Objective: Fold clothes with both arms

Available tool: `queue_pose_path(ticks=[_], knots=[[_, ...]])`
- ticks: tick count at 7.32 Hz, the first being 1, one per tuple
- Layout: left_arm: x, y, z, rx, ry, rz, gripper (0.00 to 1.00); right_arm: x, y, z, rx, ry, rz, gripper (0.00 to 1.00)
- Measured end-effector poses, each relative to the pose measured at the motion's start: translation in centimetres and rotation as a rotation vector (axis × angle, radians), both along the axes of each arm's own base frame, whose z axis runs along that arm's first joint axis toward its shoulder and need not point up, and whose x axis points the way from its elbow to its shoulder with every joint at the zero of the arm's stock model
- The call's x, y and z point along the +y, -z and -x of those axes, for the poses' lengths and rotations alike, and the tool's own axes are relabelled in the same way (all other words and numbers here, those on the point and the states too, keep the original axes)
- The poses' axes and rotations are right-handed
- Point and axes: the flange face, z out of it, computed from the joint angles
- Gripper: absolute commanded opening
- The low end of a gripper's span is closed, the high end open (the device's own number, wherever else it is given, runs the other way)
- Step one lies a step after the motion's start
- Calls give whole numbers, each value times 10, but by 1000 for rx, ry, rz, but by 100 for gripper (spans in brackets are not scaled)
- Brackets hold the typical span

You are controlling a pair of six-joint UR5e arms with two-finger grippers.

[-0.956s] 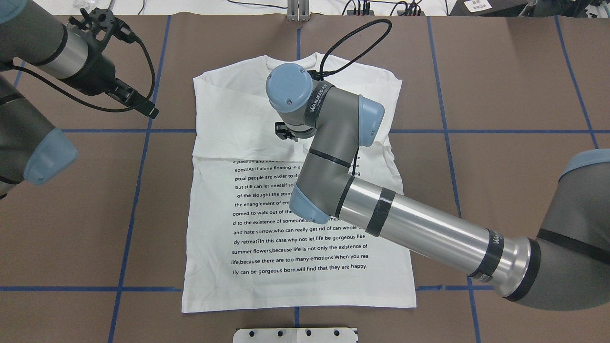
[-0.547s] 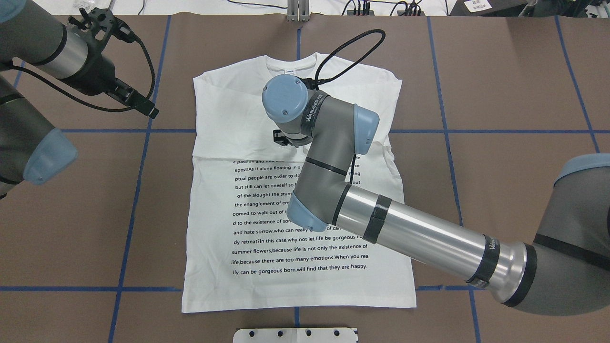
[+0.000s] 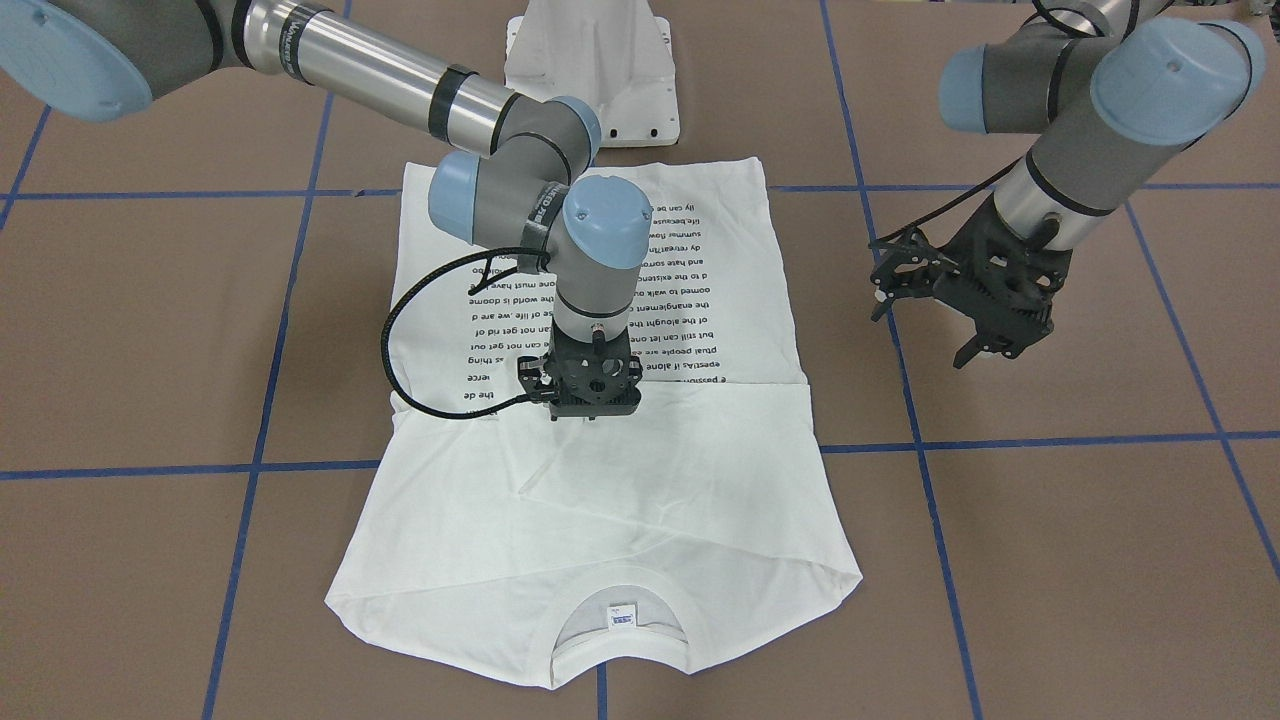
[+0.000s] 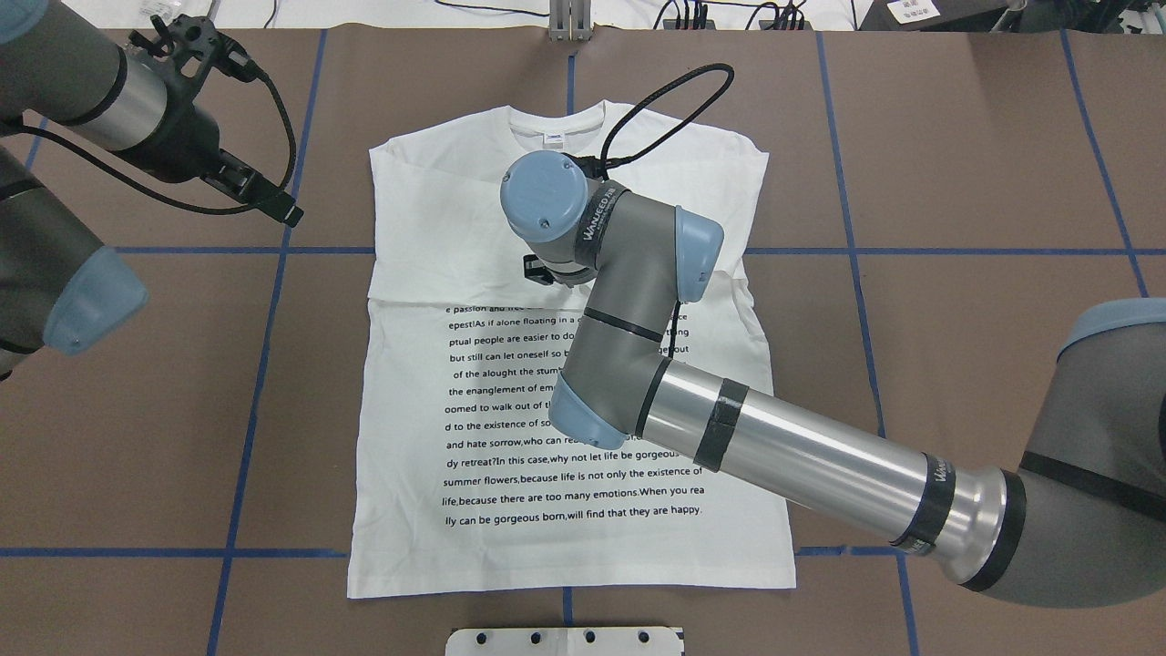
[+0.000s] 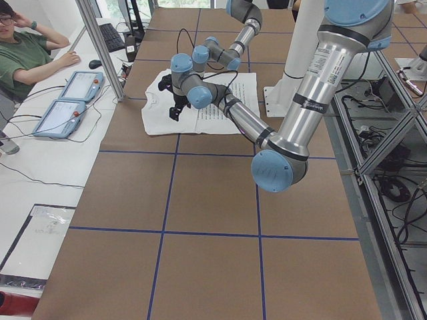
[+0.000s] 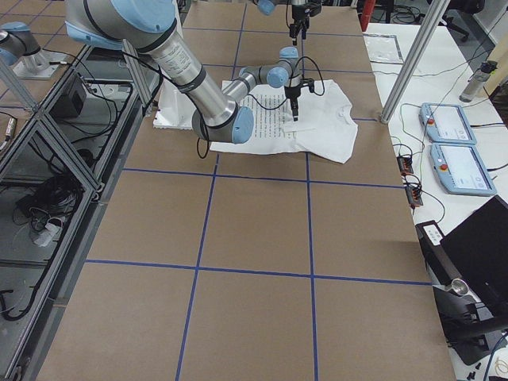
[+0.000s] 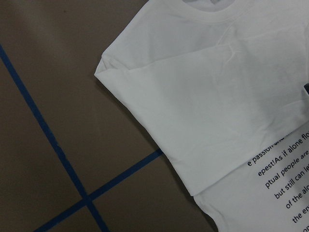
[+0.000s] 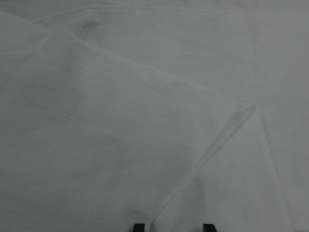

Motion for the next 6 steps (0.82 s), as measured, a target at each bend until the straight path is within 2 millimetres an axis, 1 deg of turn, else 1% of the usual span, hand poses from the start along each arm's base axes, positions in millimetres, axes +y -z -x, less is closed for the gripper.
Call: queue_pose_path(ticks=[4, 5, 6], knots=[[0, 0, 0, -1, 1, 1, 100, -1, 1, -2, 0, -2, 1, 0], [1, 1, 0, 1, 1, 0, 100, -5, 0, -8, 3, -5, 1, 0], [1, 2, 1, 3, 2, -2, 100, -13, -5, -24, 13, -11, 3, 0]])
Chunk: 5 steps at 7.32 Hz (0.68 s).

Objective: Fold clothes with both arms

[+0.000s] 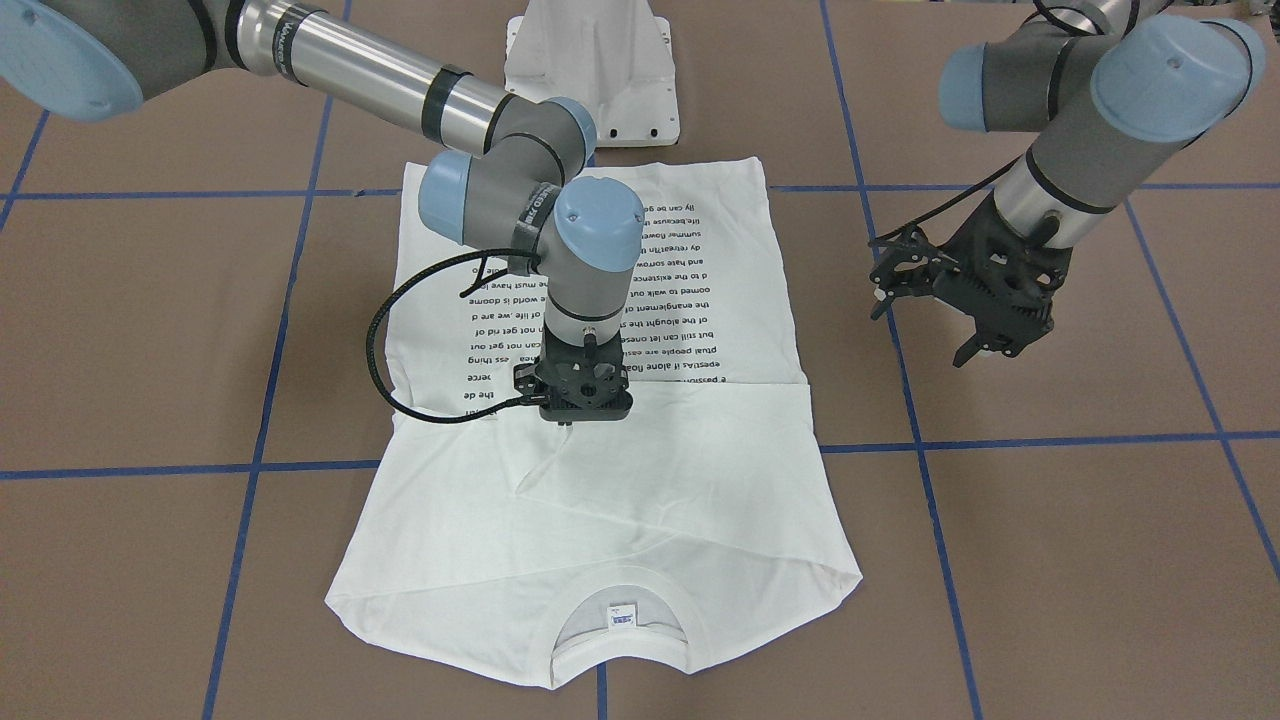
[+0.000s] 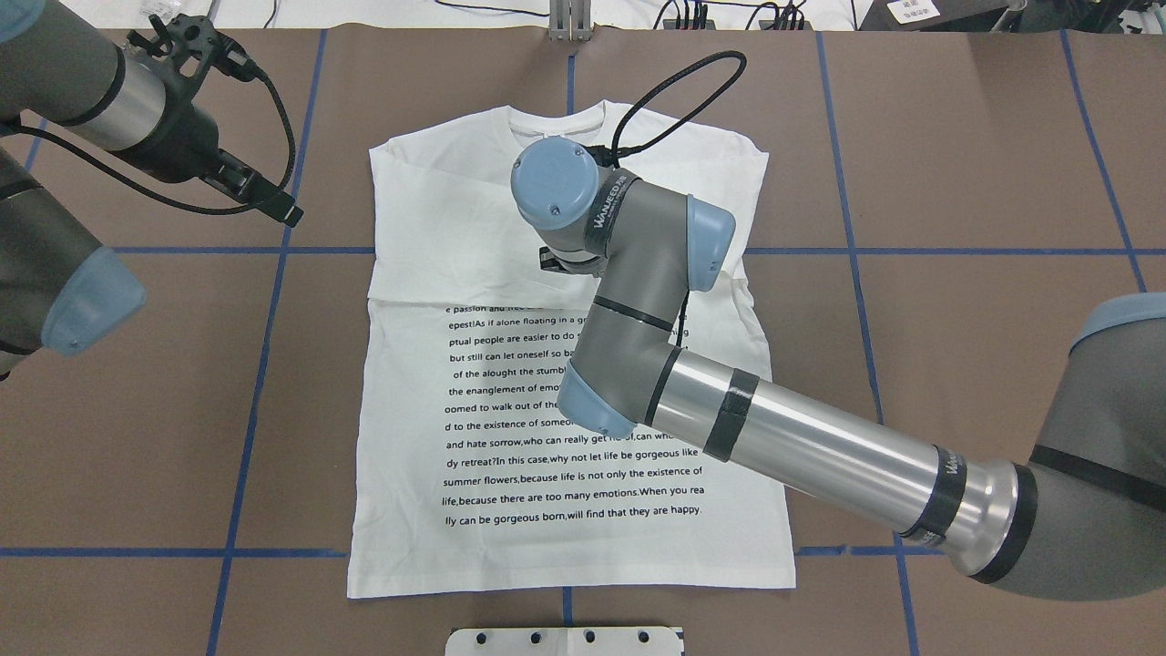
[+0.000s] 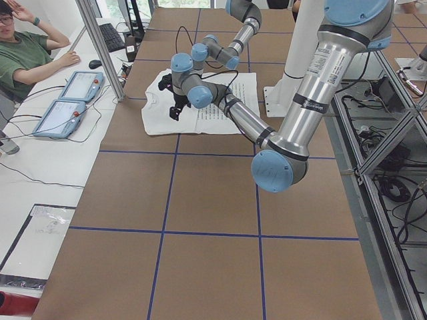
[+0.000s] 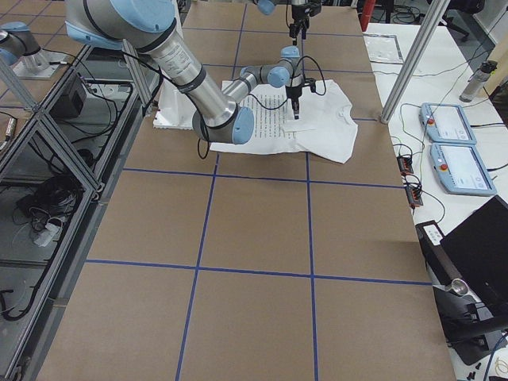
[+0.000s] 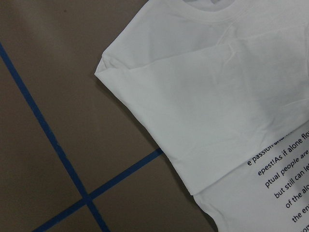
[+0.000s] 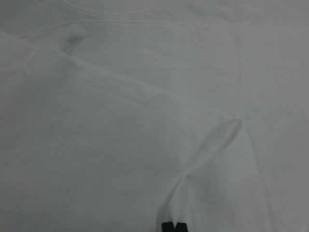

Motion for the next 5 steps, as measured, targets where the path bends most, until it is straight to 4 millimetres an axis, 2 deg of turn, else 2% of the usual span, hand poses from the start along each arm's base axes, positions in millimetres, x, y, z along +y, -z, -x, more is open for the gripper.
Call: queue_pose_path(ticks=[3, 5], knots=[[1, 1, 0, 2, 0, -1, 100, -13, -44, -68, 61, 27, -26, 0], [1, 2, -1, 2, 0, 0, 100, -15, -71, -90, 93, 50, -39, 0]])
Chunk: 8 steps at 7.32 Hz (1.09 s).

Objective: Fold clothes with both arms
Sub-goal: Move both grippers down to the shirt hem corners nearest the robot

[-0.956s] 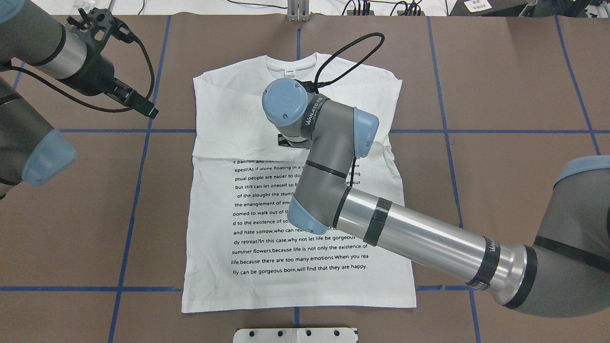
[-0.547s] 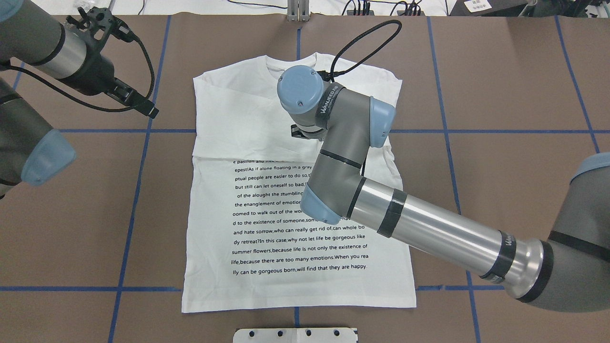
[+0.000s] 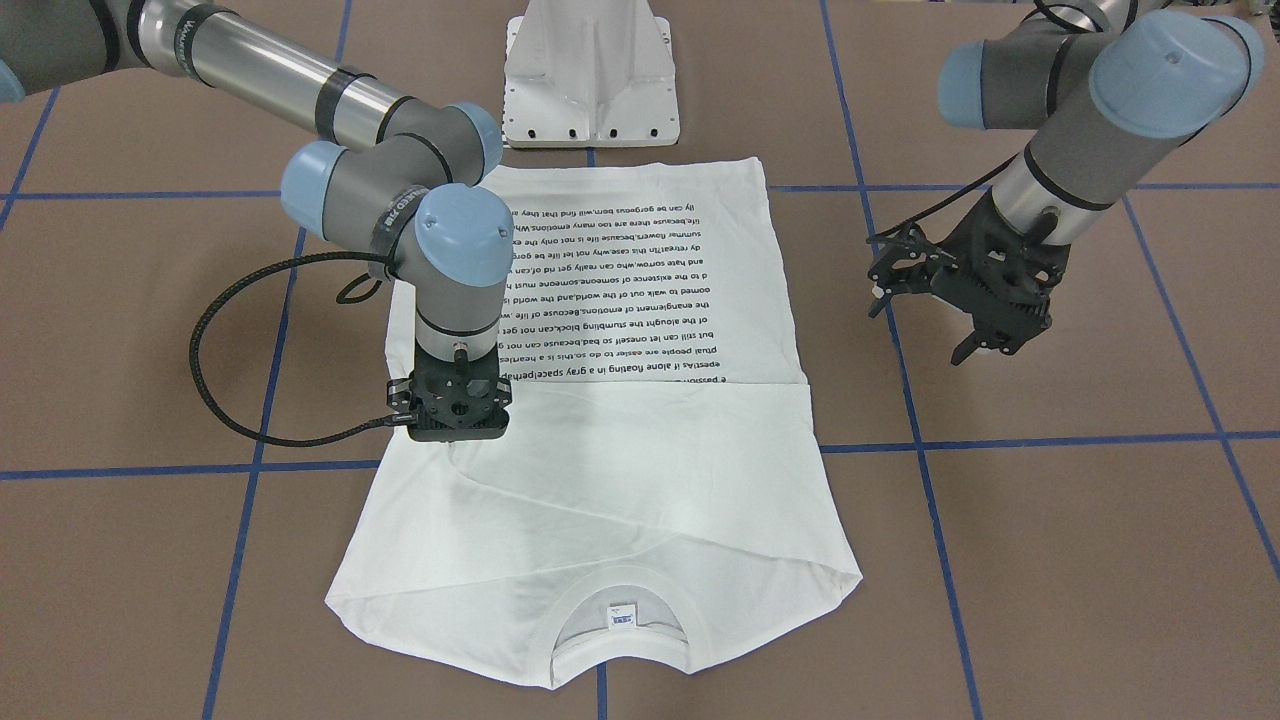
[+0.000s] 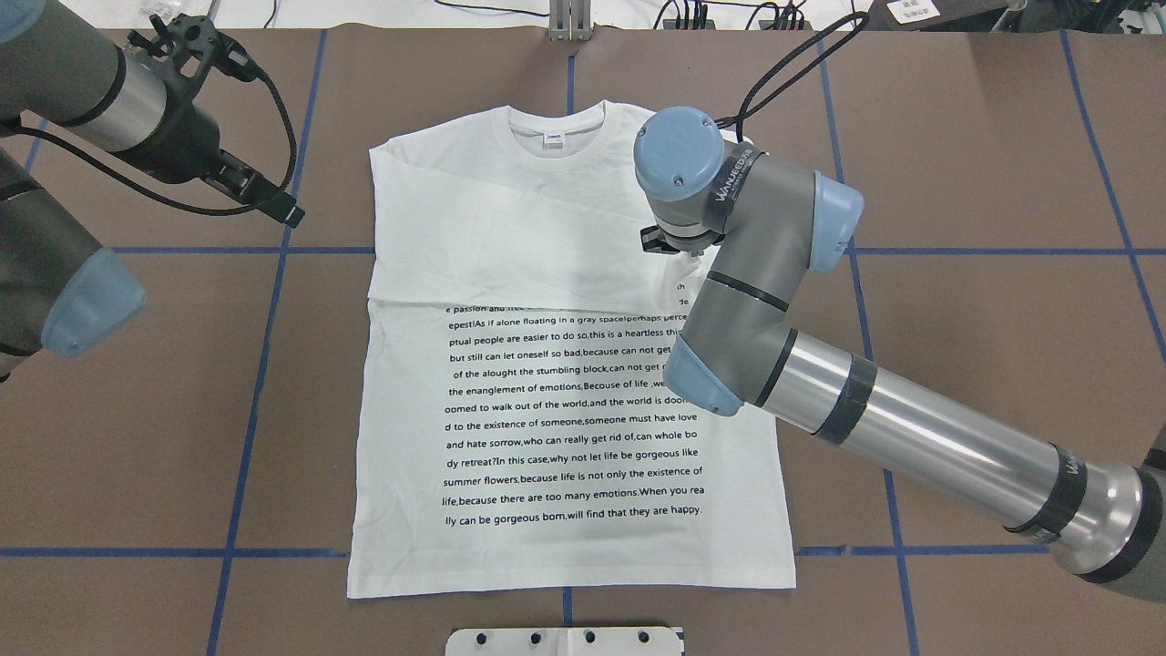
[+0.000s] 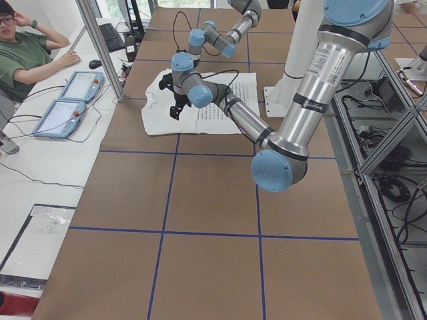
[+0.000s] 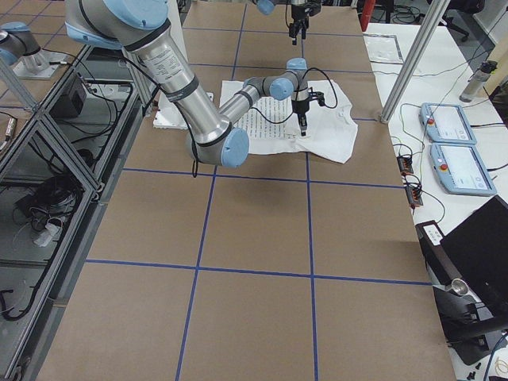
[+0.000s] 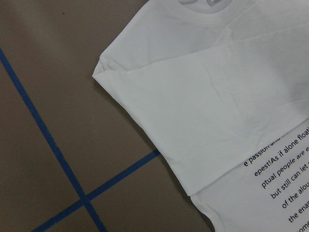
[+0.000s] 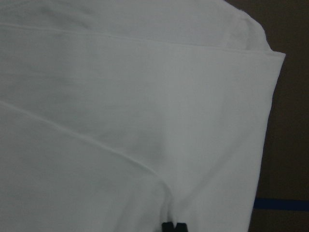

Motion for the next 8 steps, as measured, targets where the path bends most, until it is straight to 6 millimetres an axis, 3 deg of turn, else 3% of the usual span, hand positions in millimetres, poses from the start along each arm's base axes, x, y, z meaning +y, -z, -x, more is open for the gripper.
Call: queue_pose_path(ticks=[1, 2, 5, 8], knots=[[0, 0, 0, 0, 0, 0, 100, -2, -9, -7, 13, 11, -7, 19], [0, 0, 0, 0, 0, 0, 100, -3, -15, -11, 23, 19, -12, 99], [0, 1, 0, 2, 6, 6, 100, -4, -14, -16, 8, 28, -18, 100], [11, 11, 2, 45, 121, 163, 100, 15, 16, -42, -119, 35, 11, 100]])
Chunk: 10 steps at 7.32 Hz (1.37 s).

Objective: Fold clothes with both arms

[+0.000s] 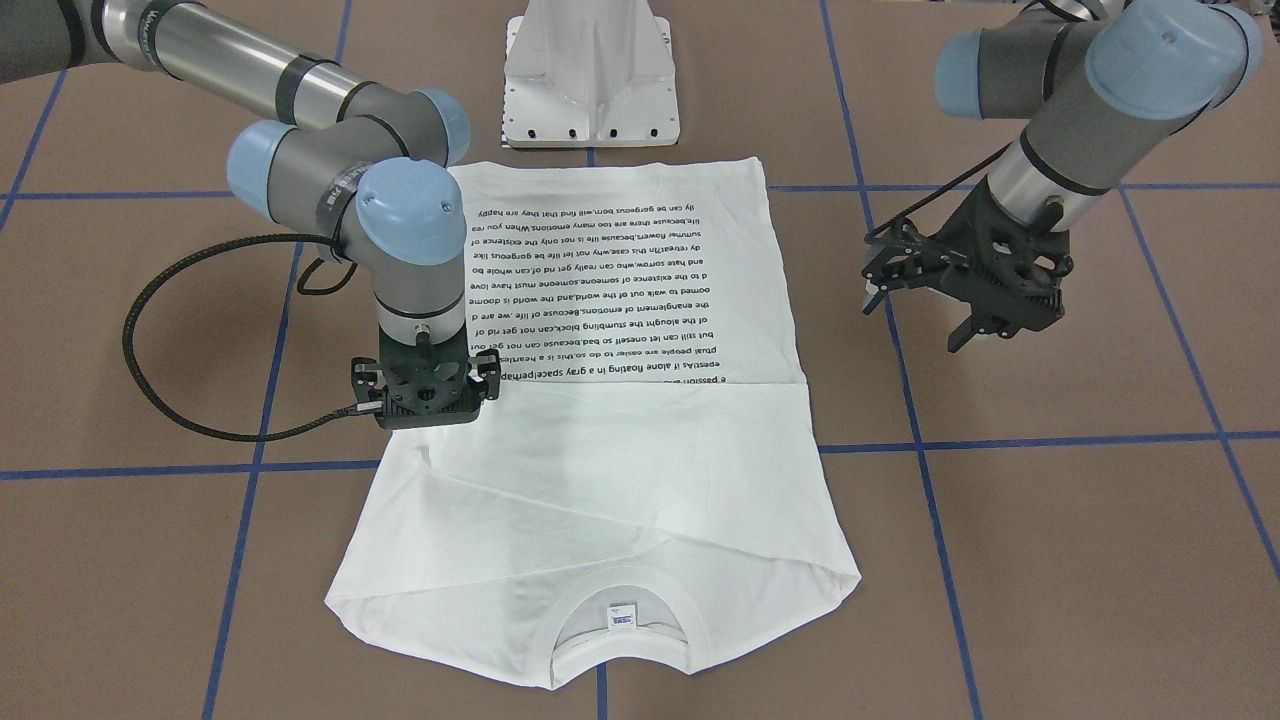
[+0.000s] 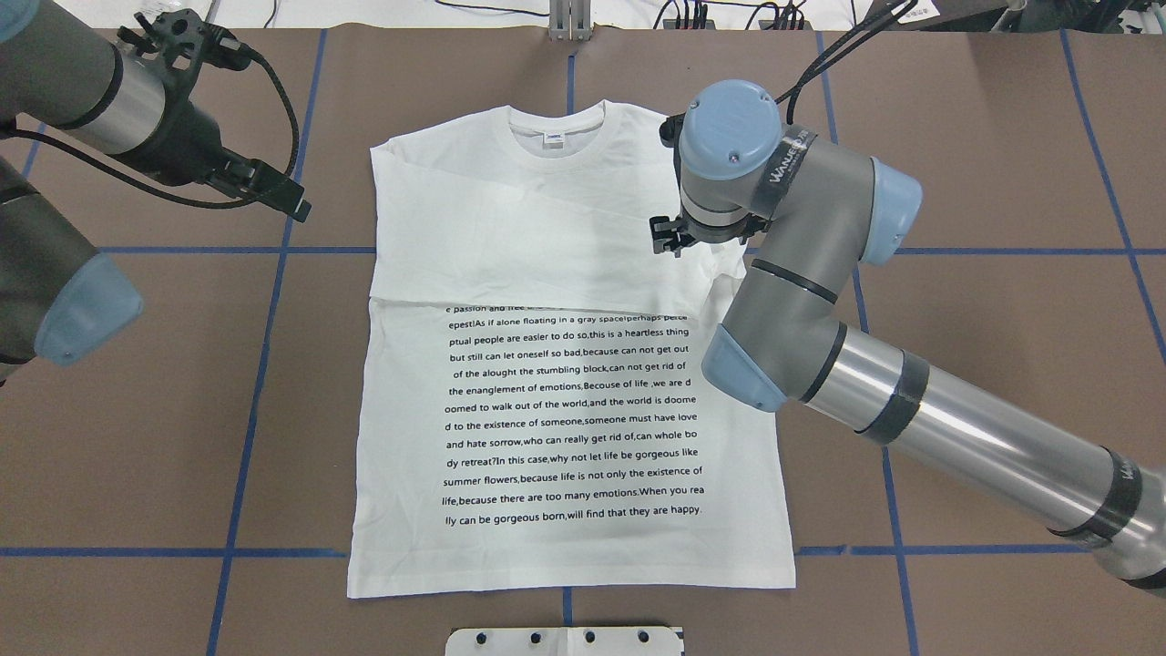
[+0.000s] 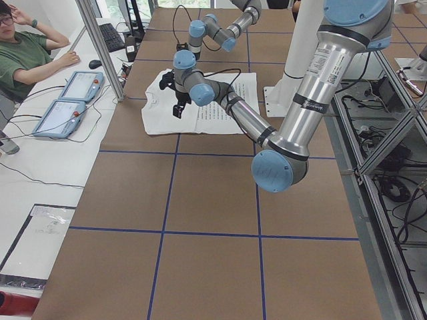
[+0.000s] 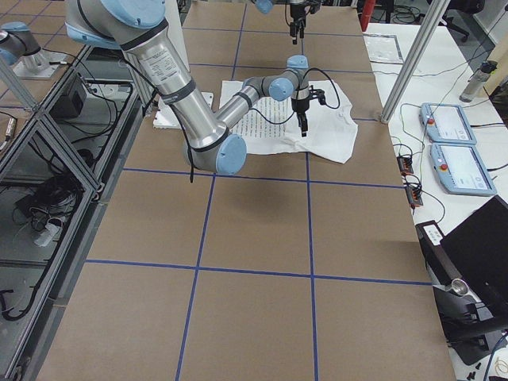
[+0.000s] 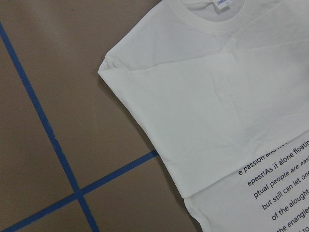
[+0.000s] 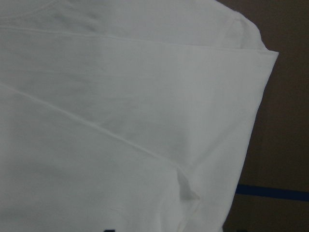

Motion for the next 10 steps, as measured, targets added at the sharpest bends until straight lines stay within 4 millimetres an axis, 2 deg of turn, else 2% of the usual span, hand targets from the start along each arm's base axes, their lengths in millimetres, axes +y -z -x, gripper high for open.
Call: queue_pose_path(ticks=[2, 3, 4, 5, 7, 8, 10], knots=[[20, -2, 7, 22, 45, 75, 100, 45, 4, -38, -98, -27, 42, 100], [41, 1, 8, 44, 65, 104, 100, 80, 2, -56, -141, -46, 70, 100], [68, 5, -1, 73, 96, 136, 100, 115, 0, -70, -177, -67, 104, 100], [97, 4, -21, 104, 132, 176, 100, 150, 4, -72, -207, -91, 137, 100], [162, -14, -77, 164, 189, 280, 100, 215, 6, -61, -238, -112, 158, 100], [197, -23, -104, 176, 204, 324, 100, 243, -4, -57, -258, -120, 154, 100], [255, -33, -144, 169, 211, 388, 100, 293, -41, -49, -277, -139, 122, 100]])
